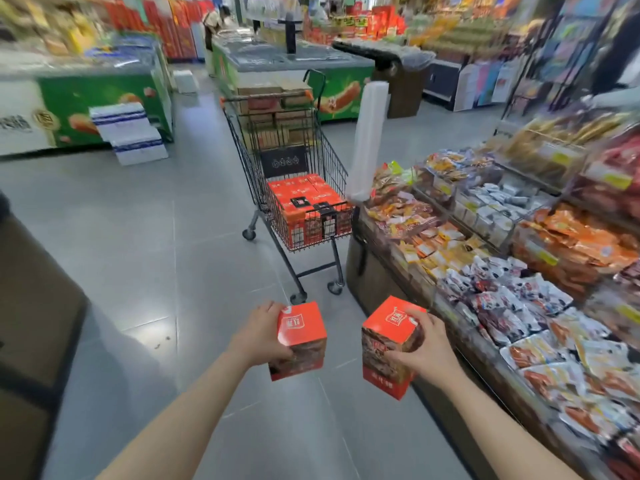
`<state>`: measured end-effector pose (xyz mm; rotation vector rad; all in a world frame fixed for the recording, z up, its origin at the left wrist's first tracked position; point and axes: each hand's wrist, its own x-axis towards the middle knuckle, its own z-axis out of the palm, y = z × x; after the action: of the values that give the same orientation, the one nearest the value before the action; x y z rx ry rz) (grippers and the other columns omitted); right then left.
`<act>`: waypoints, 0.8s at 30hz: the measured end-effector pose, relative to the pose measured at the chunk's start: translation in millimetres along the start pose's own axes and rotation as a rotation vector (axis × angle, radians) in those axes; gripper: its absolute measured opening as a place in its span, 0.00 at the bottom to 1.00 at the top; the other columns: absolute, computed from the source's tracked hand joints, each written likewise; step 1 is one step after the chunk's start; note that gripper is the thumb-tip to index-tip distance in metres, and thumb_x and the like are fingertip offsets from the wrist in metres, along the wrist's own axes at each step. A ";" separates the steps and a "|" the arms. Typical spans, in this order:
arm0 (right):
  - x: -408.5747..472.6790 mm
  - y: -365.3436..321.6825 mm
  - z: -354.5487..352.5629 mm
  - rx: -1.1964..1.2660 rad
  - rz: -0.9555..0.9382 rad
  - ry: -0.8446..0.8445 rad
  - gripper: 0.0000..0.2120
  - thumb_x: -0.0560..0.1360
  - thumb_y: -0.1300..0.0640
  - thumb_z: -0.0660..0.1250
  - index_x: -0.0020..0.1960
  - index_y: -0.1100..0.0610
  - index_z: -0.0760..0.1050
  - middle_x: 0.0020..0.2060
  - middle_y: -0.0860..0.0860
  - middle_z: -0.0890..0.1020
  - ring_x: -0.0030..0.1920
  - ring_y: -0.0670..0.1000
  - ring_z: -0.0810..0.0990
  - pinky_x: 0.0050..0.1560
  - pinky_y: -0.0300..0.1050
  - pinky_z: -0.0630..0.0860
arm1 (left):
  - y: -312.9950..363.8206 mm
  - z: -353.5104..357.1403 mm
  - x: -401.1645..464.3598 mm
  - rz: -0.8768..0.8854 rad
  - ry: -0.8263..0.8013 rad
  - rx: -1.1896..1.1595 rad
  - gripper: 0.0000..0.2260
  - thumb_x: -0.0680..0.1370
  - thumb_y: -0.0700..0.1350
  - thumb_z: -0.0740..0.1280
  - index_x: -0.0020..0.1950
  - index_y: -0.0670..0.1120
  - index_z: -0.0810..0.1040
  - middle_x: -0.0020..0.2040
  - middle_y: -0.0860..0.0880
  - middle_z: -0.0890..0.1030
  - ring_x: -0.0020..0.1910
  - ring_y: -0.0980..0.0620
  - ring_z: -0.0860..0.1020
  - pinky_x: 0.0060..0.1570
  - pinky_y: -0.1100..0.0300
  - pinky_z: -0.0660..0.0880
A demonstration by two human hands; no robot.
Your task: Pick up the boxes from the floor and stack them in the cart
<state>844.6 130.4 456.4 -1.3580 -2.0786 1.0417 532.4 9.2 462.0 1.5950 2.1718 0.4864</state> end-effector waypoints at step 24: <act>388.5 -175.9 157.1 0.049 -0.129 -0.057 0.39 0.56 0.45 0.80 0.61 0.33 0.63 0.69 0.52 0.60 0.71 0.55 0.61 0.70 0.54 0.63 | -191.9 -181.8 295.2 -0.130 0.213 -0.089 0.43 0.55 0.55 0.77 0.68 0.46 0.69 0.55 0.53 0.70 0.57 0.51 0.70 0.57 0.56 0.72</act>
<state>470.9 387.6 484.1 -1.1674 -2.1365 1.0806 203.6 228.8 489.1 1.3999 2.3545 0.7305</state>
